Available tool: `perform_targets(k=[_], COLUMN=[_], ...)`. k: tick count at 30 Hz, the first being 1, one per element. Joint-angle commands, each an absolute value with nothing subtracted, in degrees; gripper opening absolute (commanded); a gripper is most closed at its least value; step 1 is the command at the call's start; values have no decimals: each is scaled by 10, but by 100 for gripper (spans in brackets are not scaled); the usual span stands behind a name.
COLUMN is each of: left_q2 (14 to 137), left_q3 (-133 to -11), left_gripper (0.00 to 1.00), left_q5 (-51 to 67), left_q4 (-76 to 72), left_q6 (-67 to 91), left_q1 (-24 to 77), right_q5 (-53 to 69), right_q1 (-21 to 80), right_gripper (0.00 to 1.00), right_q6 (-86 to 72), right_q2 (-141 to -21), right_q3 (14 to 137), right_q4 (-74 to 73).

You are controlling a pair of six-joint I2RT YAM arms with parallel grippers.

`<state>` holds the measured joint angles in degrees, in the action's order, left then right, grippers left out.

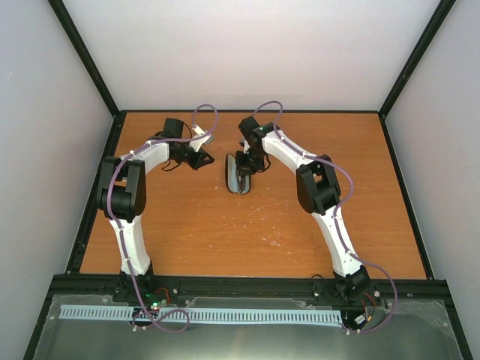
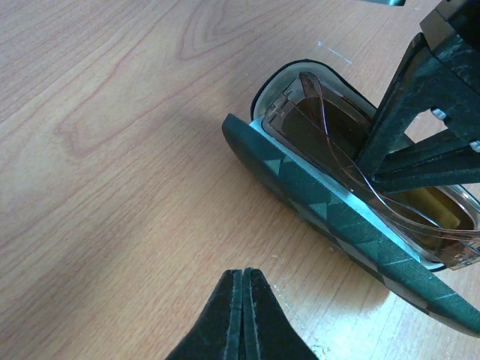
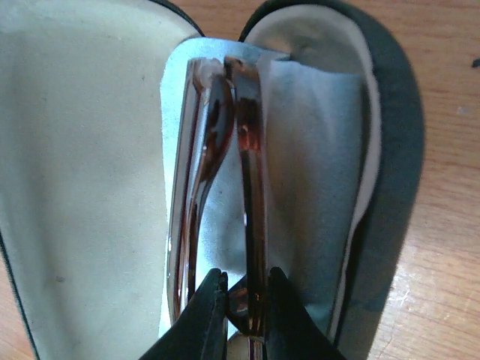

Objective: Organize the sunglasses
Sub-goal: Place the sunglasses in the sunglasses case.

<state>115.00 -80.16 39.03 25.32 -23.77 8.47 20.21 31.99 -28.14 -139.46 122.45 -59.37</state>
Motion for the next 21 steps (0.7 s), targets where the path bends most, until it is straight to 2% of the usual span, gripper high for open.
perform_targets(k=[1, 11, 21], left_q2=[1127, 1127, 1129], left_q3=[-802, -801, -800], left_gripper=[1, 0, 1], left_q5=[399, 404, 409], left_q4=[245, 244, 241], left_q6=[-233, -231, -227], left_q1=[82, 82, 82], right_q5=[190, 169, 139], right_q1=[325, 325, 325], right_gripper=[8, 27, 28], right_q6=[-284, -284, -283], right_q2=[-1407, -1408, -1406], right_q3=[1242, 1256, 1294], right_q4=[-609, -626, -648])
